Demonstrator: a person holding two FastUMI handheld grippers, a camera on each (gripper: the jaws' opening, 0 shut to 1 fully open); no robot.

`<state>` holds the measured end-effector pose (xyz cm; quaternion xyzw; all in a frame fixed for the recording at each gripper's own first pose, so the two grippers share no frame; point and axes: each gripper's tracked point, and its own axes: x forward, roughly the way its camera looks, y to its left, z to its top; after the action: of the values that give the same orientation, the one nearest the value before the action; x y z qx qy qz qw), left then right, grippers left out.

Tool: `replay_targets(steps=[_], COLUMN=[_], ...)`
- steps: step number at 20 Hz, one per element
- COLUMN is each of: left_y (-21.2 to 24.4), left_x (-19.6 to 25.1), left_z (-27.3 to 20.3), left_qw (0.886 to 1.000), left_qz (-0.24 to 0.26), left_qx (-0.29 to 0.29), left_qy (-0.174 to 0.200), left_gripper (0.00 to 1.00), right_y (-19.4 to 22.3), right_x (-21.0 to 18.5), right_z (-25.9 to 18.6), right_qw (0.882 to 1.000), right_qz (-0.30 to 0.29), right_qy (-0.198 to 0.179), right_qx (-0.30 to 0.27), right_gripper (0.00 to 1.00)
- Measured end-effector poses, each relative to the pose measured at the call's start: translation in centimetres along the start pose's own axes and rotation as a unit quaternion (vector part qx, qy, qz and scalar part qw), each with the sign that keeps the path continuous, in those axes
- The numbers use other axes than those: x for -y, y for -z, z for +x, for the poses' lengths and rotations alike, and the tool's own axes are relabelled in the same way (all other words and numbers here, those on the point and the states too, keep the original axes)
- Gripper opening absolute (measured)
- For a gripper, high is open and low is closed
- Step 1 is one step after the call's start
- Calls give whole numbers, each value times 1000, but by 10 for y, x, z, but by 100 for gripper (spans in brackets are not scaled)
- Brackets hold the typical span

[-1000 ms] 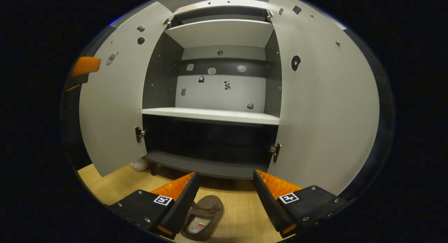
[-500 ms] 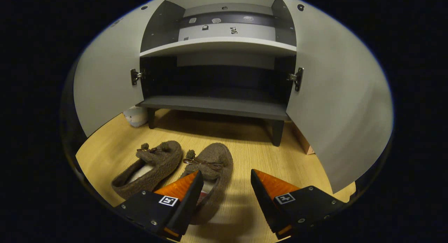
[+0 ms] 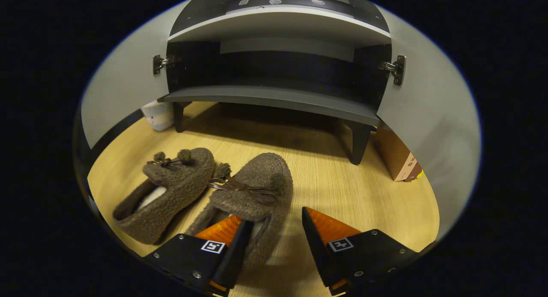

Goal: Grab one shoe with the right hand and put it into the shoe cabinet, grab the other shoe with the left hand and put it into the shoe cabinet; then close the right door with the right hand and the left door with the left hand.

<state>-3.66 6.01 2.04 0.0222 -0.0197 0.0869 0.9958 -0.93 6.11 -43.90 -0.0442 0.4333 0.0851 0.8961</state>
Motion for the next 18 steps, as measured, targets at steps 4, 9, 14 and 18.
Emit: replay_targets(steps=[4, 9, 14, 18], left_y=[-3, -1, 6, 8], left_x=[1, 8, 21, 33], left_z=[-2, -1, 9, 17], left_qw=[1000, 1000, 999, 998], left_qz=[11, 8, 2, -2], left_qx=[4, 5, -6, -8], left_qy=[0, 10, 42, 65], left_gripper=[96, 96, 96, 97], right_y=[-6, -7, -41, -129], right_x=[-2, 16, 24, 29], right_z=[18, 13, -38, -105], right_qw=[999, 999, 996, 982], right_qz=[29, 27, 22, 72], right_qy=[-11, 17, 38, 51], right_qx=[7, 13, 76, 167], right_gripper=[41, 5, 5, 4])
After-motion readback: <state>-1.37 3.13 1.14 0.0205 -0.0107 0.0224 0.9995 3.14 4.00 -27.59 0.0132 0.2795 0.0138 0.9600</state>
